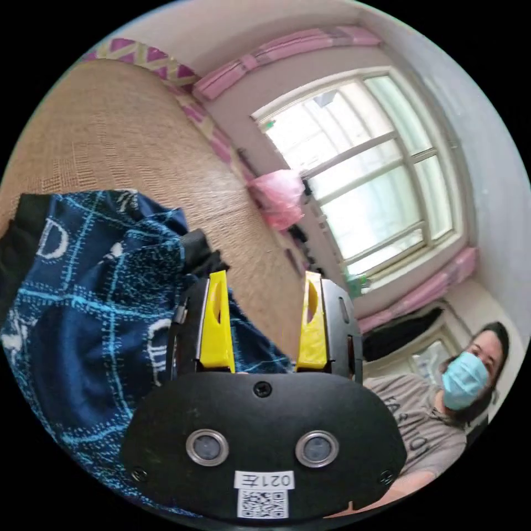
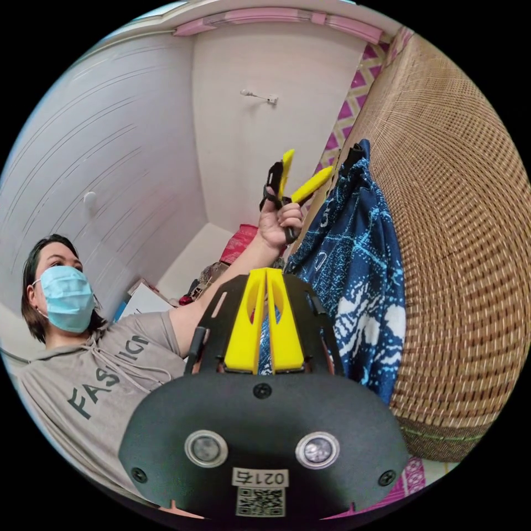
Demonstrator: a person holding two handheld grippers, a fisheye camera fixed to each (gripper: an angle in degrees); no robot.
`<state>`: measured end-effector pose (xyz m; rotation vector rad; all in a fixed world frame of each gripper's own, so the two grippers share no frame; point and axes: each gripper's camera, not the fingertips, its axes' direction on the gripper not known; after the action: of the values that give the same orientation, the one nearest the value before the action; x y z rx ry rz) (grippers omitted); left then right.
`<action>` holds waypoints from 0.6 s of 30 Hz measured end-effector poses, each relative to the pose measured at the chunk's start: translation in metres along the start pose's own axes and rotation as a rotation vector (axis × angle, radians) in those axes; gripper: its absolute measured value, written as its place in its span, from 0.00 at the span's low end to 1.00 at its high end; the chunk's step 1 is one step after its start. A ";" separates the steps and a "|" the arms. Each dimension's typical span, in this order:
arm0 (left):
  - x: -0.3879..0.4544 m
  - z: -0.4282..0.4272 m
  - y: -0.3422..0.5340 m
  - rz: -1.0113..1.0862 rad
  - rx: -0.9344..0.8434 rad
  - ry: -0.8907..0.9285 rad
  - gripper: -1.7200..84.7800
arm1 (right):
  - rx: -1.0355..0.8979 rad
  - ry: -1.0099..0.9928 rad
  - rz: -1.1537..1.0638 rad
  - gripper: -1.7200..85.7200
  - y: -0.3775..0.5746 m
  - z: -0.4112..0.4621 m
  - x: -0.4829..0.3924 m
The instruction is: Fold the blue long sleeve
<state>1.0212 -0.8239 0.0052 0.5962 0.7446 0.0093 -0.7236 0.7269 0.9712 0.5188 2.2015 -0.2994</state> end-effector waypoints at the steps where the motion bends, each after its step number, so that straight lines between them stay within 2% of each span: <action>1: 0.003 -0.011 0.006 0.005 0.026 0.034 0.19 | -0.001 0.004 0.003 0.01 0.001 0.002 0.000; 4: 0.041 -0.070 0.053 0.067 0.070 0.007 0.17 | -0.004 0.026 0.006 0.01 0.005 0.010 -0.003; 7: 0.097 -0.134 0.134 0.149 0.083 -0.158 0.14 | -0.023 0.049 -0.022 0.01 0.007 0.021 -0.011; 9: 0.139 -0.188 0.219 0.167 0.160 -0.303 0.11 | -0.068 0.055 -0.098 0.01 0.007 0.032 -0.027; 12: 0.179 -0.235 0.324 0.127 0.213 -0.472 0.11 | -0.115 0.091 -0.220 0.02 0.006 0.039 -0.074; 14: 0.193 -0.251 0.382 0.072 0.235 -0.566 0.11 | -0.157 0.187 -0.282 0.02 0.005 0.038 -0.104; 16: 0.200 -0.257 0.431 -0.002 0.227 -0.647 0.09 | -0.259 0.415 -0.357 0.01 0.009 0.040 -0.138; 18: 0.208 -0.257 0.484 -0.065 0.220 -0.689 0.02 | -0.350 0.605 -0.419 0.01 0.017 0.044 -0.155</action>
<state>1.1071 -0.2447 -0.0269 0.7269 0.0925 -0.3274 -0.5980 0.6843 1.0644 -0.0724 2.8686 0.0457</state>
